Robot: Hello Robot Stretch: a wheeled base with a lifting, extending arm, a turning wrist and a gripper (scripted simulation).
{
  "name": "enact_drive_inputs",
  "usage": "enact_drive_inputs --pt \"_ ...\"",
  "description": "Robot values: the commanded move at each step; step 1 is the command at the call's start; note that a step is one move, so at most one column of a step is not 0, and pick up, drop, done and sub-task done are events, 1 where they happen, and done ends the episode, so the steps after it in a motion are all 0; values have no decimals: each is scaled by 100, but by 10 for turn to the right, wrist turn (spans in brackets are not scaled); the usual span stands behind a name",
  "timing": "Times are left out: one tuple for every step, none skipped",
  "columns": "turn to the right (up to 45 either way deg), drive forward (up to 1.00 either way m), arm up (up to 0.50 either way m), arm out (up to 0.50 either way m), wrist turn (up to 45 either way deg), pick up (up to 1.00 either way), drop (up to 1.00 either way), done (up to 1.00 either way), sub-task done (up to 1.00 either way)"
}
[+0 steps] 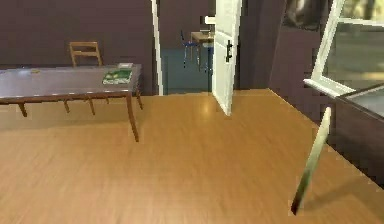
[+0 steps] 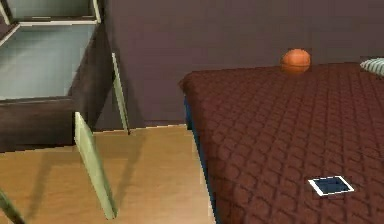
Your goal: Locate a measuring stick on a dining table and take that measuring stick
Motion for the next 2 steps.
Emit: enact_drive_inputs --pt "0 30 0 0 0 0 0 0 0" --pt "-450 0 0 0 0 0 0 0 0"
